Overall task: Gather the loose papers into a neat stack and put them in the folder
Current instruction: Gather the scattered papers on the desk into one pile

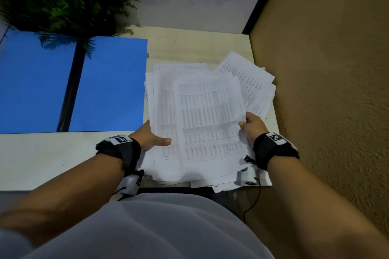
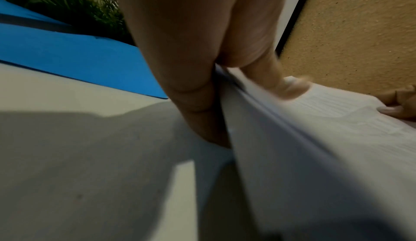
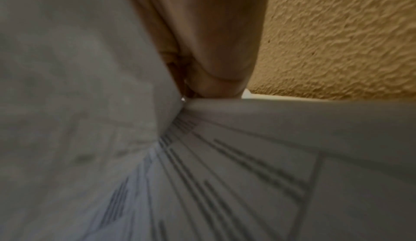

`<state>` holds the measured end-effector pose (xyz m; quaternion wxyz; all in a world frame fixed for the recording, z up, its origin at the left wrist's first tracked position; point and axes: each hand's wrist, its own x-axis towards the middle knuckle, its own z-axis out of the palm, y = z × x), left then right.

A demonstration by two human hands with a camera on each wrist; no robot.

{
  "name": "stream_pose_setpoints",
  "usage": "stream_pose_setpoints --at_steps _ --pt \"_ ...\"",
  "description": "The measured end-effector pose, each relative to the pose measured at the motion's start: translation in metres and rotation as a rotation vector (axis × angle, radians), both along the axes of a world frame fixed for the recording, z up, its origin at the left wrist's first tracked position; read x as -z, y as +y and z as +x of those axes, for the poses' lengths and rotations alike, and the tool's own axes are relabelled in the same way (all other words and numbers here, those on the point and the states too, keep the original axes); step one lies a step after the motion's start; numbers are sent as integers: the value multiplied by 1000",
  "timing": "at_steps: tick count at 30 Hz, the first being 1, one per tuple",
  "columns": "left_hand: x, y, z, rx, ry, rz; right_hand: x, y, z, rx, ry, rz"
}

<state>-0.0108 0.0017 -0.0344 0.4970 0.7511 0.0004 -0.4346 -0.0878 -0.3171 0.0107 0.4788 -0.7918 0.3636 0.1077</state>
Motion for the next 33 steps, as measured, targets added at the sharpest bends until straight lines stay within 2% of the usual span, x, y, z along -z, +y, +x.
stream_pose_setpoints --at_steps 3,7,10,12,15,17,18,22,24,26,28,33 --pt "0 0 1 -31 -24 -7 2 23 10 -81 58 -72" --pt "-1 -5 -1 -114 -42 99 10 65 20 -47 59 -94" --pt "3 -8 -2 -141 -55 116 19 85 23 -97 51 6" --pt "5 -10 -1 -148 -66 188 20 81 23 -44 -7 -1" --pt "6 -12 -1 -113 -81 238 16 46 22 175 -50 -263" --pt "9 -10 1 -105 -75 240 17 18 14 116 94 -442" --pt "8 -10 1 -97 -70 241 20 8 9 58 151 -456" --pt "7 -4 3 -121 -27 204 27 4 1 -80 139 -207" --pt "8 0 4 -109 -20 184 36 8 3 -128 138 -206" --pt "7 2 4 -100 -30 160 43 8 7 -53 94 -161" --pt "8 5 2 -108 -15 122 45 5 6 109 56 -86" --pt "18 12 2 -129 19 43 26 -15 -9 231 -79 -200"
